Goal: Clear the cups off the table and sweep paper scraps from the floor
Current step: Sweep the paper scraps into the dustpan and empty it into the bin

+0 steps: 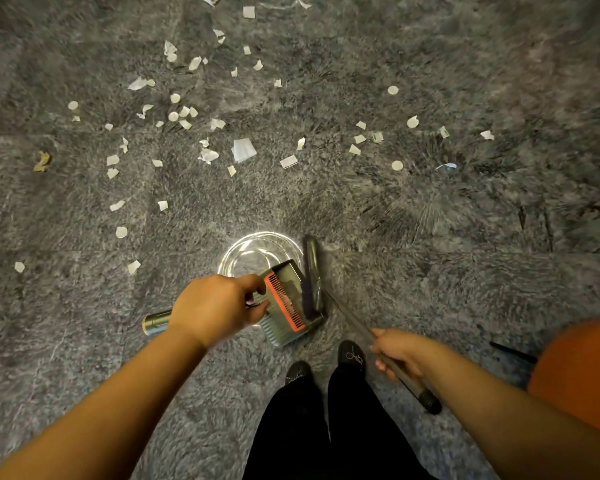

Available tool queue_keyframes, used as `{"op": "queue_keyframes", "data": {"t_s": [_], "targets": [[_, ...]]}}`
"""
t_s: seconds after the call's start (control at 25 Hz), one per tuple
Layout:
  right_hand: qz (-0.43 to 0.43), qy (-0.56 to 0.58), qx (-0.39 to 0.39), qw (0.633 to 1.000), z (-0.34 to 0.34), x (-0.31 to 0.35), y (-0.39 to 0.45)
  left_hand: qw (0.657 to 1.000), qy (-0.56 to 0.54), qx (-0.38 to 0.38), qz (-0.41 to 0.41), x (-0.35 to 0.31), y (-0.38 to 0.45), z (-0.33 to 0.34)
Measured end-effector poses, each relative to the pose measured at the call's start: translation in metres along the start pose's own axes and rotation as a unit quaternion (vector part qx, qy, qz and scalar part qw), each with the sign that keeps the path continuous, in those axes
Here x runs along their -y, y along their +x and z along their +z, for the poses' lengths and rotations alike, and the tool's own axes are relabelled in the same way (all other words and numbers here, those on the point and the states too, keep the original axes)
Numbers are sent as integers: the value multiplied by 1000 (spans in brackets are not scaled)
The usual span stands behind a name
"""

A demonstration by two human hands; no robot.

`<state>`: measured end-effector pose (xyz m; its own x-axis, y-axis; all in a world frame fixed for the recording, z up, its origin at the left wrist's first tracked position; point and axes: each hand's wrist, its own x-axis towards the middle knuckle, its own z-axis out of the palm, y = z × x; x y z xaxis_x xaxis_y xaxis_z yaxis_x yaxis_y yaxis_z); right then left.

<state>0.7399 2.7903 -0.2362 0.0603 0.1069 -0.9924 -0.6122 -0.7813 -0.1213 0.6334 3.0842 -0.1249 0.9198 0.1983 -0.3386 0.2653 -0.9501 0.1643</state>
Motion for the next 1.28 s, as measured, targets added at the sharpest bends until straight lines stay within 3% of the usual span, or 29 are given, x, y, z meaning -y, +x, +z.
{"op": "queue_keyframes", "data": {"t_s": [0.32, 0.6, 0.72, 0.96, 1.28], "targets": [[-50, -3, -10, 999, -4, -23, -13, 1000, 3, -12, 2, -6, -17, 7], [-98, 8, -52, 994, -11, -32, -29, 997, -52, -22, -51, -14, -23, 8], [-116, 67, -16, 991, -18, -34, -30, 996, -57, -23, -60, -18, -25, 11], [-124, 95, -12, 988, -11, -39, -27, 995, -66, -31, -64, -23, -27, 13], [-71, 210, -11, 975, -21, -37, -32, 996, -59, -21, -71, -34, -17, 10]]}}
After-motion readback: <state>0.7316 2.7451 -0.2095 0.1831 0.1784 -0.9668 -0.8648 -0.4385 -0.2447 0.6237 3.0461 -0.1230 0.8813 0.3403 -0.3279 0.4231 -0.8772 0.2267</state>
